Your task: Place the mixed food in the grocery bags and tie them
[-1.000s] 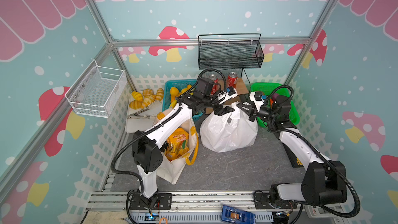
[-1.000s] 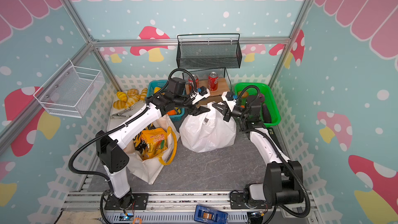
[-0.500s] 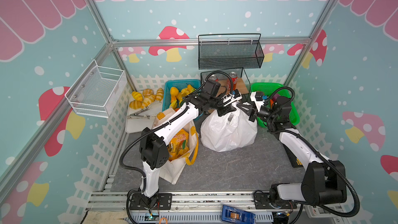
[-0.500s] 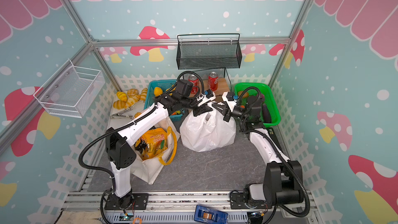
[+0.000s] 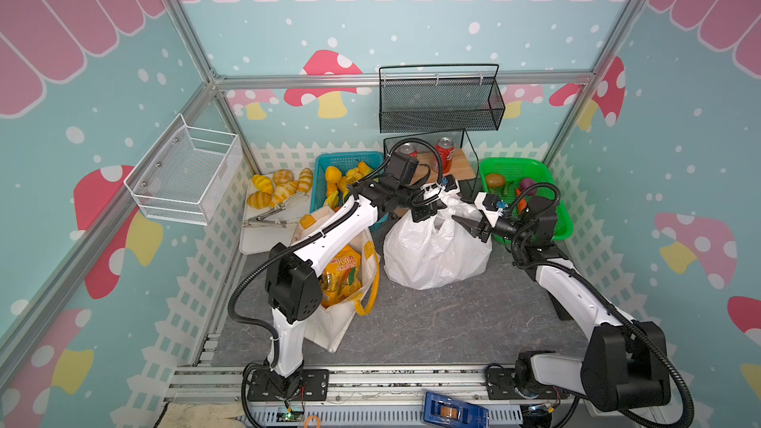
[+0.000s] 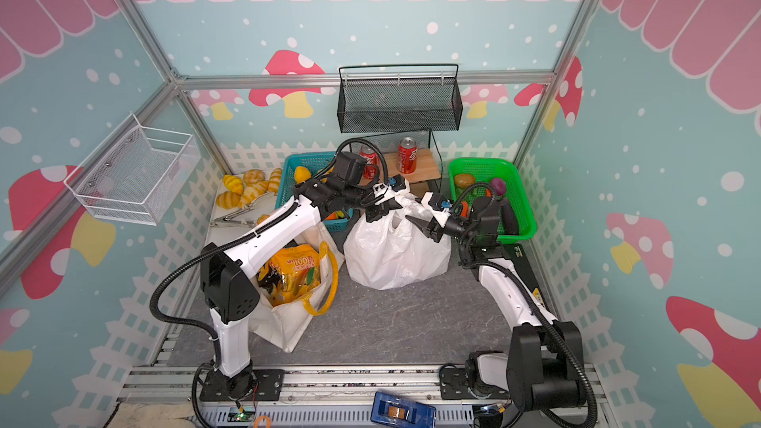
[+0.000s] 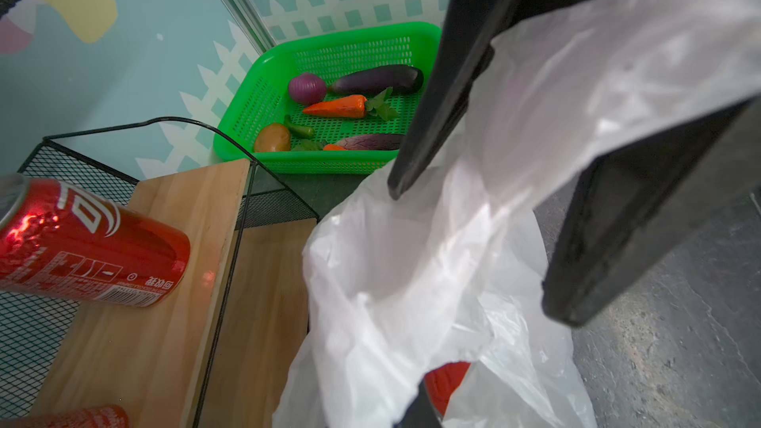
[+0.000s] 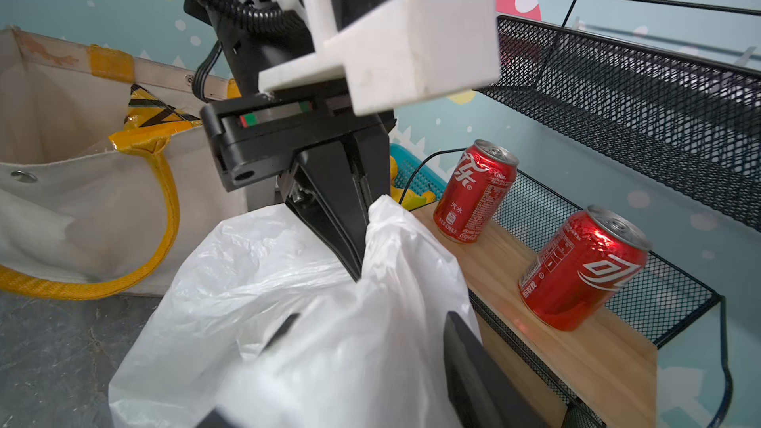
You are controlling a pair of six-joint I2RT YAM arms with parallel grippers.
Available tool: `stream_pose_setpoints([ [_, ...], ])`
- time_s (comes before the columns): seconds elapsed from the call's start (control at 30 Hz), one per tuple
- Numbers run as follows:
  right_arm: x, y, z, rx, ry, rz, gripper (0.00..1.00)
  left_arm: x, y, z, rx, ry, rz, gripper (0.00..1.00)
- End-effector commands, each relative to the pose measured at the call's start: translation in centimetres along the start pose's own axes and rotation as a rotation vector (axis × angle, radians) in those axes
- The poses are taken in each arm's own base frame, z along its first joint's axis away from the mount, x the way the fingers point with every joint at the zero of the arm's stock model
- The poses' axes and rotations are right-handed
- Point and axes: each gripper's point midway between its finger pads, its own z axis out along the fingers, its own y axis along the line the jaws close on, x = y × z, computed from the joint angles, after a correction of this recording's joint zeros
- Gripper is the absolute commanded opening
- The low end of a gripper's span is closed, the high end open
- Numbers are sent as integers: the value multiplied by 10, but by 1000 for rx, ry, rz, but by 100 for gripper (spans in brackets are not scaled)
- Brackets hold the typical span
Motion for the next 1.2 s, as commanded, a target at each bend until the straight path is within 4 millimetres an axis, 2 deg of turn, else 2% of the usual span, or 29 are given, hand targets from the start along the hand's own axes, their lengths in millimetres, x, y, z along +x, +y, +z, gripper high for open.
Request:
stream_pose_setpoints([
  [0.0,4,-3,5,-5,10,-47,57,-9,-11,-14,30,-23,76,0],
  [0.23,8,-9,15,-47,10,-46,57,-9,-15,-13,45,-28,91,0],
  [0.47,26,-12,25,-91,57,-38,54,-10,-17,-11,58,-33,93,0],
  [0.63,33,-12,29,-116,62,-25,48,-9,-17,-10,62,-27,94,0],
  [0.77,36,-11,32,-121,66,-22,38,-10,-15,-10,58,-27,90,0],
  [0.97,39,-10,37,-113,80,-2,12,-11,-12,-10,44,-21,70,0],
  [1.07,40,-11,38,-93,93,1,0,-8,-7,-9,22,-1,48,9],
  [1.17,40,-12,37,-60,94,-8,0,-1,-2,-12,-21,38,22,19],
])
